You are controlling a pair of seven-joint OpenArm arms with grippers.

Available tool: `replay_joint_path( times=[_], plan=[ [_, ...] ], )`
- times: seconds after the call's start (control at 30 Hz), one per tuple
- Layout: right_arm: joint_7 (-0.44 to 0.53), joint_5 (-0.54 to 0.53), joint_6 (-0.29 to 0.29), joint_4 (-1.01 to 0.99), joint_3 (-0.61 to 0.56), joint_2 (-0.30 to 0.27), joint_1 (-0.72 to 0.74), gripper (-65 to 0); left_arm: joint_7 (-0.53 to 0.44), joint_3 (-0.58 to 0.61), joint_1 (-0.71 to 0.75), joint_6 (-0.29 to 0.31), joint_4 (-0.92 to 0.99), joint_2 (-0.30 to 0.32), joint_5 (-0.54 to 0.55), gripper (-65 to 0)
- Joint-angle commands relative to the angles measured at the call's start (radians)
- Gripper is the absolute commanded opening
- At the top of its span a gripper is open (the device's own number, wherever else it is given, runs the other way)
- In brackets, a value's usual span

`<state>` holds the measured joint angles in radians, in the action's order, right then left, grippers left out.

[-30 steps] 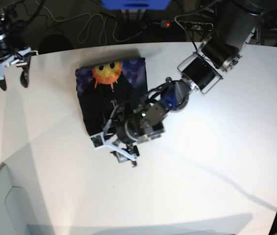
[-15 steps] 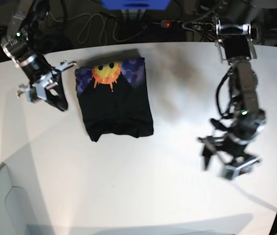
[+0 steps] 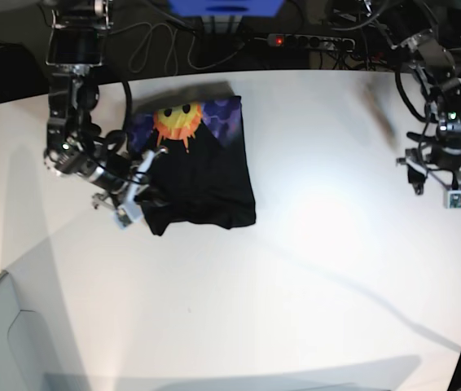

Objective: Fold the T-shirt properly
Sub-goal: 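Press the bundle's side with the right gripper to square it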

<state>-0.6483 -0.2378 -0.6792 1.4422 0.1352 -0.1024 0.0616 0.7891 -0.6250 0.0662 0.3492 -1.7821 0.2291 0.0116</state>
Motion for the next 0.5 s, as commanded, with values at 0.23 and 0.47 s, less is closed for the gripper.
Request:
replay_joint_path(
  times=[0.23,0.47],
  plan=[
    [0.078,-0.015,-0.019,-0.202,-0.027,-0.013,0.149,-64.8,-0.026,-0.132,0.086,0.000,-0.060,-0.047,0.011,-21.6],
    [0.201,-0.015,-0.019,-0.255,-0.024,-0.036,0.174,-64.8,-0.026,-0.164,0.165,0.000,-0.075,-0.076,0.015,-21.6]
  ],
)
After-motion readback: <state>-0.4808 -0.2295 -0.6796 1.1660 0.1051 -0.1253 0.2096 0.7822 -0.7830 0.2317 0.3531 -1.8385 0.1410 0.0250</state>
